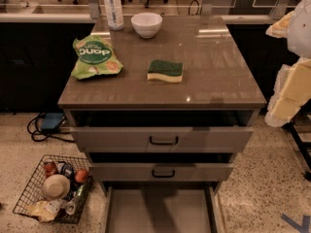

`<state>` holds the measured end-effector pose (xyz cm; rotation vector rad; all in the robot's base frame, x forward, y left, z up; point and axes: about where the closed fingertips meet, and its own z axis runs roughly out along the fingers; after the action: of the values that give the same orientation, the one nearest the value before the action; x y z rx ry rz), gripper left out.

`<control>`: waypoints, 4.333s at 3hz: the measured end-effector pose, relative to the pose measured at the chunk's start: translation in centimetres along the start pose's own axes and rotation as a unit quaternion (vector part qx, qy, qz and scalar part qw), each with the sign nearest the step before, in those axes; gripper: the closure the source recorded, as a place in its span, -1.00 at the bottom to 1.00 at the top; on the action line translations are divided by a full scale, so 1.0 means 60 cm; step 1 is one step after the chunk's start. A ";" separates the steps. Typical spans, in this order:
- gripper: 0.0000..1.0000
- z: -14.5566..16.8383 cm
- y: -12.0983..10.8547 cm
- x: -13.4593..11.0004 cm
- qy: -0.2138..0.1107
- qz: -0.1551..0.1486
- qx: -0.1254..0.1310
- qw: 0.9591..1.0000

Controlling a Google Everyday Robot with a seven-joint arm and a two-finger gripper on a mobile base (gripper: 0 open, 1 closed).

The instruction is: Place sponge into bottom drawer

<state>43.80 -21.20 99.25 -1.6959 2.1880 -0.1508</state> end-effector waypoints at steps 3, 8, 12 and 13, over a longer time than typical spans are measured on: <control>-1.00 0.048 -0.075 0.003 -0.098 0.074 0.017 0.992; -1.00 0.183 -0.296 -0.206 -0.367 0.100 0.056 0.923; -1.00 0.394 -0.328 -0.264 -0.376 0.103 -0.045 0.920; -1.00 0.409 -0.305 -0.249 -0.390 0.111 -0.065 0.912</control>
Offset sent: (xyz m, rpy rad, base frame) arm 0.0385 -0.0099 -0.0097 0.1673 -0.0303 -0.1050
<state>72.23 -8.58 85.37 -1.2321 1.7559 0.6368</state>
